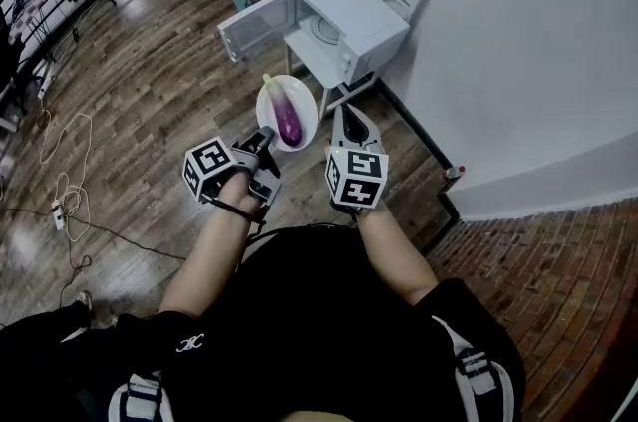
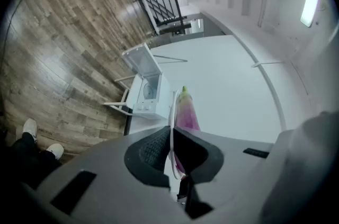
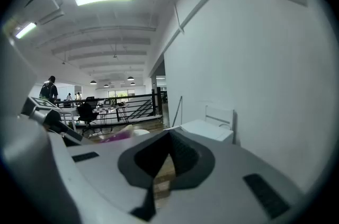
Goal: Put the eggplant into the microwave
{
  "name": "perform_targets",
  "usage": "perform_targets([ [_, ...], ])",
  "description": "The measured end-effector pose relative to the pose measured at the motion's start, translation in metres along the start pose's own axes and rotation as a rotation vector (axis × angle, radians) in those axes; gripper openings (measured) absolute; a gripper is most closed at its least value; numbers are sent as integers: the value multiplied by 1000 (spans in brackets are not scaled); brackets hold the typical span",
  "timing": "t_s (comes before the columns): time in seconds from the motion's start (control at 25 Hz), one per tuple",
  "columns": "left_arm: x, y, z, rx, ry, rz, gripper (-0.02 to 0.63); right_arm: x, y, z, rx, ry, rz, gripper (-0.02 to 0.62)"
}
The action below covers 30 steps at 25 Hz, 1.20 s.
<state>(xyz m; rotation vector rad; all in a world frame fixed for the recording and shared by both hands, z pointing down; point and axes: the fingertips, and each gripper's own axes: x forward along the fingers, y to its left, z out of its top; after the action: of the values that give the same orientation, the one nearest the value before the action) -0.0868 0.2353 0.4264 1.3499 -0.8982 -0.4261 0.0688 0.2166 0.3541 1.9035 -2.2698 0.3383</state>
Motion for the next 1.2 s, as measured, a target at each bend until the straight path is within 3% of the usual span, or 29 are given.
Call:
perform_targets([
  [1.04, -41, 39, 26, -26, 11, 20, 17, -1, 54, -18, -56, 30, 3, 5],
  [1.2, -32, 42, 36, -41, 2, 25, 17, 17, 56, -20, -19, 44, 31, 5],
])
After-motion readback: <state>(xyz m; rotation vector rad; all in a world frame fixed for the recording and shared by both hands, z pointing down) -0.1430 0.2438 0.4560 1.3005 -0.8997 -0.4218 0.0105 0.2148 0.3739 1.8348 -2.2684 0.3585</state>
